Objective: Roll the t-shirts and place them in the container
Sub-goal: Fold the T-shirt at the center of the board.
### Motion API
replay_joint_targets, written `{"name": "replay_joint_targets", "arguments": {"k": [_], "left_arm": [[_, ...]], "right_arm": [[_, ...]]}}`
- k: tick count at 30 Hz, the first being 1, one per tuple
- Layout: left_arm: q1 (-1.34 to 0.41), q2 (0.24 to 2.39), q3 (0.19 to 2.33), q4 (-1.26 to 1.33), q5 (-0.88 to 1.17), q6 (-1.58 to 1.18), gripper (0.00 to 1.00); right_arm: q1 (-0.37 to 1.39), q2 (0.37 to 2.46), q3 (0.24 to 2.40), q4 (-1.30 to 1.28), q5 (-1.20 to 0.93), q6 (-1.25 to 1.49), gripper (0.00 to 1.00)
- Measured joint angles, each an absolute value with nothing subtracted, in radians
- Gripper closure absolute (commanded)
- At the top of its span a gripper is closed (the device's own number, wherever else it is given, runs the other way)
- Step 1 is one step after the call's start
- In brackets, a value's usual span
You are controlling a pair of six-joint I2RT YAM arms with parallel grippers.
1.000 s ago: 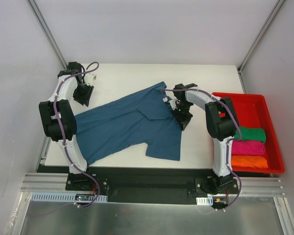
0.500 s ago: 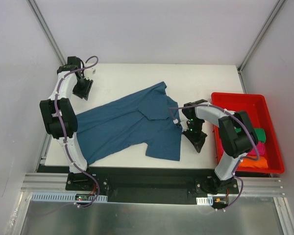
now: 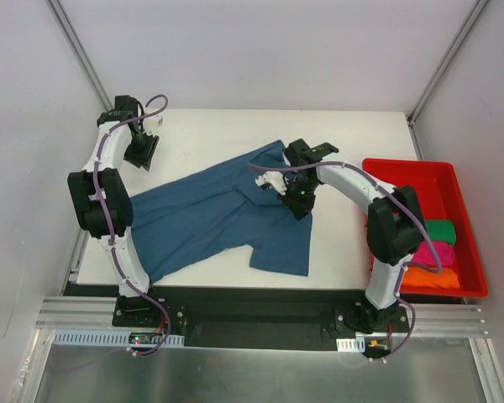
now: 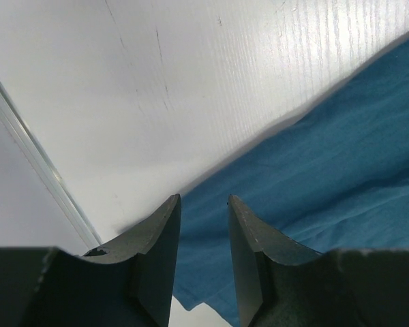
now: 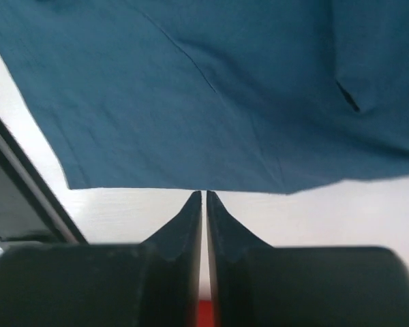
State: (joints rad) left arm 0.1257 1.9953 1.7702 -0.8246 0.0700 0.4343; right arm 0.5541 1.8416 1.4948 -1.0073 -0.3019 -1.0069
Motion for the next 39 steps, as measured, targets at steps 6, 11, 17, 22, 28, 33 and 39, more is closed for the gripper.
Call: {"name": "replay_joint_targets", "arguments": {"k": [6, 11, 17, 22, 28, 33, 39], "left_arm": [[0.126, 1.989, 1.745, -0.824, 0.065, 0.435, 0.67], [0.126, 1.979, 1.713, -0.825, 0.054, 0.435, 0.67], [0.126, 1.978, 1.713, -0.825, 0.048, 0.435, 0.67], [0.126, 1.985, 1.740, -0.828, 0.048, 0.436, 0.66], [0.126, 2.022, 1.817, -0.825, 0.045, 0.440, 0.62], [0.126, 2.024, 1.826, -0.830, 0.057, 0.448, 0.62], [0.114, 1.956, 1.752, -0.858, 0.393, 0.436, 0.45]], "right_arm": [[0.546, 1.942, 1.414, -0.986, -0.257, -1.191, 0.98], [0.553, 1.985, 1.369, -0.974, -0.194, -1.225, 0.99], [0.576, 1.889, 1.209, -0.995, -0.167, -1.276, 0.99], [0.602, 1.898, 1.185, -1.144, -0.200, -1.269, 0.95], [0.476, 1.983, 1.380, -1.306, -0.376, -1.272, 0.75], [0.319, 2.113, 1.972, -1.279, -0.529, -1.180, 0.67], [0.266, 2.163, 2.254, -1.259, -0.525, -0.979, 0.53]]}}
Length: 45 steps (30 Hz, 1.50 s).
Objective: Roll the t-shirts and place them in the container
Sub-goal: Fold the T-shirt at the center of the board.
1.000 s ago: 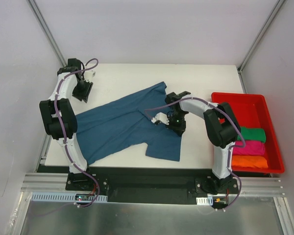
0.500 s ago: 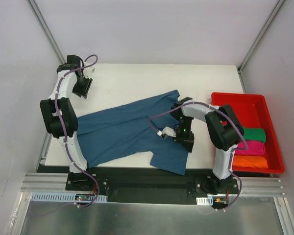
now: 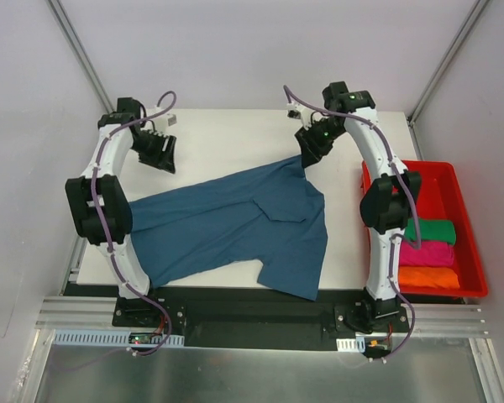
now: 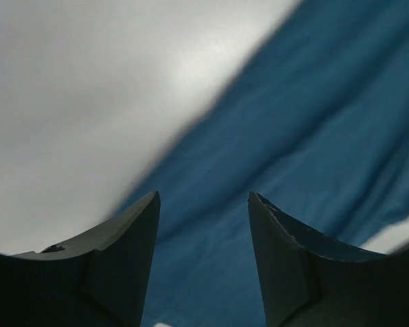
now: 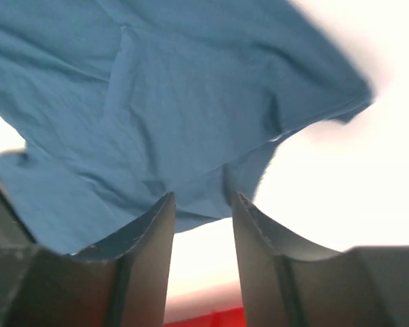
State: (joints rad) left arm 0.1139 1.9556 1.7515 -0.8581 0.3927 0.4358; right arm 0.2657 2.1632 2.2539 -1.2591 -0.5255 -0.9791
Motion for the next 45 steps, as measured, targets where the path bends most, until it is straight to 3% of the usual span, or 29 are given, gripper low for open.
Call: {"name": "replay_joint_targets", "arguments": {"k": [8, 14, 20, 26, 34, 45], "left_arm": [[-0.192, 1.827, 1.620, -0.844, 0.744, 0.372, 0.46], [-0.366, 1.869, 1.531, -0.717, 0.792, 0.211, 0.50], [-0.390, 2.012, 1.509, -0.571, 0.829, -0.059, 0.46], [-0.457, 2.041, 1.485, -0.521, 0.823, -0.225, 0.41], [-0.476, 2.061, 1.425, -0.453, 0.855, -0.384, 0.50], [-0.472, 2.145, 1.401, -0.318, 0.911, -0.540, 0.51]], "right_arm": [[0.271, 2.332, 2.213, -1.139, -0.472, -0.680, 0.54], [0.243, 2.243, 1.905, -1.132, -0.509, -0.606, 0.58], [0.184, 2.138, 1.644, -1.187, -0.543, -0.549, 0.59], [0.168, 2.147, 1.668, -1.193, -0.580, -0.510, 0.59], [0.179, 2.169, 1.674, -1.173, -0.640, -0.447, 0.56], [0.237, 2.226, 1.601, -1.143, -0.643, -0.371, 0.58]]}}
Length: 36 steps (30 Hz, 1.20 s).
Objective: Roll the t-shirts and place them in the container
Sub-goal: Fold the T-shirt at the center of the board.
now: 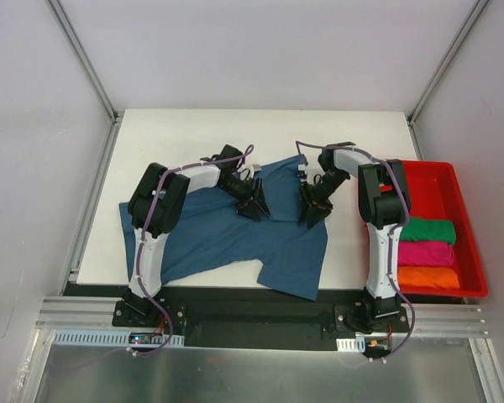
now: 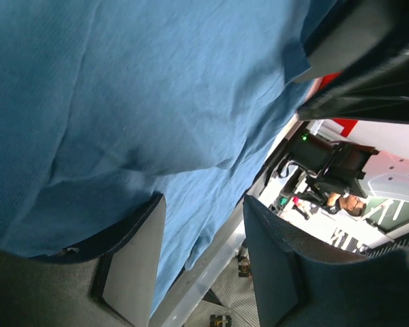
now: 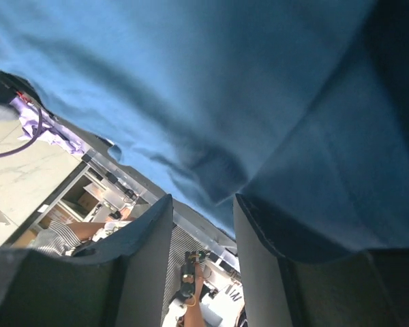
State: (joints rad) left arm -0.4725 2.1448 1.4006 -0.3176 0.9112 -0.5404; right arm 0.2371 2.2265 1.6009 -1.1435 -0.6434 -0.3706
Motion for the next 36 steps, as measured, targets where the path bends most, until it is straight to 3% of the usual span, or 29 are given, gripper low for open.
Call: {"name": "replay_joint_targets", "arguments": {"k": [3, 14, 16, 20, 22, 36], "left_arm": [[-0.472, 2.146, 1.401, -0.297, 0.914, -0.558, 0.51], [-0.479, 2.158, 1.400, -0.266, 0.916, -0.583, 0.54], [-0.481, 2.158, 1.400, -0.266, 0.916, -0.583, 0.55], [-0.485, 2.158, 1.400, -0.266, 0.916, -0.582, 0.52], [-0.485, 2.158, 1.400, -0.266, 0.916, -0.582, 0.49], [-0.486, 2.201, 1.438, -0.254, 0.937, -0.588, 0.57]], "right_arm": [[0.235, 2.252, 1.607, -1.134, -0.636, -0.356, 0.64], [0.210, 2.258, 1.613, -1.094, -0.653, -0.285, 0.66], [0.202, 2.258, 1.614, -1.084, -0.659, -0.273, 0.71], [0.193, 2.262, 1.614, -1.069, -0.664, -0.258, 0.94], [0.193, 2.267, 1.616, -1.064, -0.672, -0.248, 0.99], [0.173, 2.267, 1.572, -0.923, -0.989, -0.066, 0.99]]}}
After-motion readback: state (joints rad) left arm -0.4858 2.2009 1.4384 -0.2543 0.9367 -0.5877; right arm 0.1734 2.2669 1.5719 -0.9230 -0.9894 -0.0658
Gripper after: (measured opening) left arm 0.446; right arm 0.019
